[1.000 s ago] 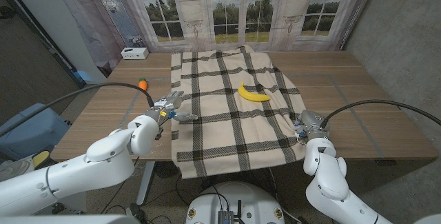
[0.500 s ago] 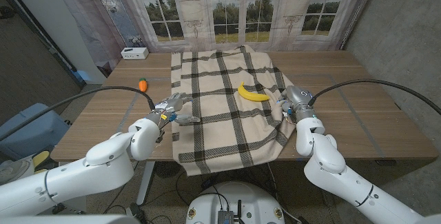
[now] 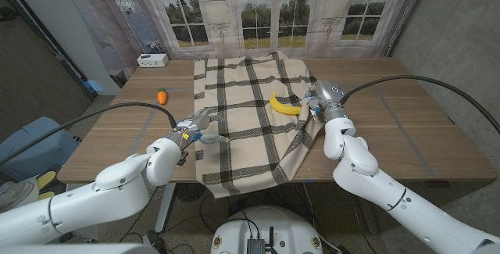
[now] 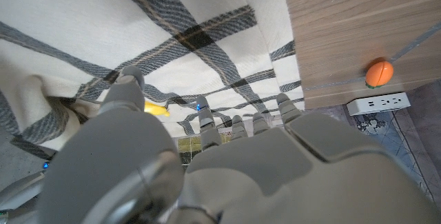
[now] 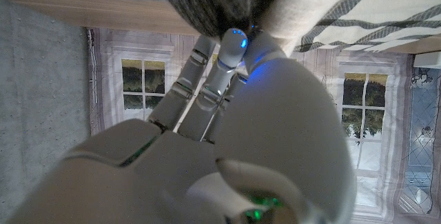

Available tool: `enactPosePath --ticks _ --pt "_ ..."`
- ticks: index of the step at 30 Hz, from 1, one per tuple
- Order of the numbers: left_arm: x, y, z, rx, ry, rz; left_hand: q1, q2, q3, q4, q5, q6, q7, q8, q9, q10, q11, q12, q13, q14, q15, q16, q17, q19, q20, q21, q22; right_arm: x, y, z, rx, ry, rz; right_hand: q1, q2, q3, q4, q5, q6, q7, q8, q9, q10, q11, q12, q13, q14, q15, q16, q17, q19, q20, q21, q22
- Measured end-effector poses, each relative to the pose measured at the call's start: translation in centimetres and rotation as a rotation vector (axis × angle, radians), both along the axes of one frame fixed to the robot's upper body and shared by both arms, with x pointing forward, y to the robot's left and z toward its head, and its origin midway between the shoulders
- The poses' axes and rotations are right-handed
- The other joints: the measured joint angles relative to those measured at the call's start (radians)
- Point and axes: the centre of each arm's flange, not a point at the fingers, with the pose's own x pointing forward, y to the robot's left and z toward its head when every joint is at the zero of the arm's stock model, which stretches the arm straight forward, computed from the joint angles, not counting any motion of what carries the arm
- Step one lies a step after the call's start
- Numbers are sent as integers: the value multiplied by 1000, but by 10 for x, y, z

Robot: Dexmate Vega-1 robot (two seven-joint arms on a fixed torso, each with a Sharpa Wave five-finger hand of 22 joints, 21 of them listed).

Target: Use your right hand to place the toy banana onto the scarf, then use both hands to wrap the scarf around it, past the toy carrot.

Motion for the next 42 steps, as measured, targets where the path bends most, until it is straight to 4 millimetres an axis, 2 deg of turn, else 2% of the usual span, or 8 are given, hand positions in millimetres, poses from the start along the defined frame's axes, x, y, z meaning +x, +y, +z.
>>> enactPosePath --ticks 15,31,36,38,42 --pt "-2 -7 -9 43 29 -33 43 10 -4 -4 5 16 -5 10 9 4 -4 0 0 0 0 0 0 0 0 0 0 18 18 16 49 -89 -75 -1 -12 6 -3 -13 15 0 -11 0 21 0 10 0 5 -5 19 61 -4 4 20 -3" --pt "-5 -19 -17 131 68 -34 72 4 -8 -8 5 25 -7 18 17 9 -9 0 0 5 5 1 0 4 3 -8 0 38 24 30 87 -129 -174 -1 -19 7 -1 -23 27 2 -18 0 33 2 11 0 5 -5 31 99 -8 8 35 -7" --pt "-7 -23 -19 169 80 -23 130 -2 -14 -11 5 14 -18 18 17 62 -43 16 2 83 -39 23 4 51 -3 2 0 42 25 33 96 -130 -199 2 -22 15 -2 -23 27 2 -27 0 34 1 11 0 5 -5 34 112 -11 11 39 -10" --pt "-8 -23 -19 197 89 -4 135 -1 -19 -5 5 12 -20 18 17 85 -52 23 5 106 -56 28 5 71 -5 8 0 45 27 35 94 -132 -207 2 -22 15 -2 -23 27 2 -27 0 35 0 10 0 5 -5 34 117 -15 7 39 -12" --pt "-8 -25 -20 228 105 13 135 -1 -27 -4 5 7 -19 18 17 97 -53 23 5 118 -57 32 5 77 -2 8 0 48 28 38 93 -136 -216 2 -22 15 -2 -23 27 2 -27 0 35 0 10 0 5 -5 34 125 -15 7 43 -12"
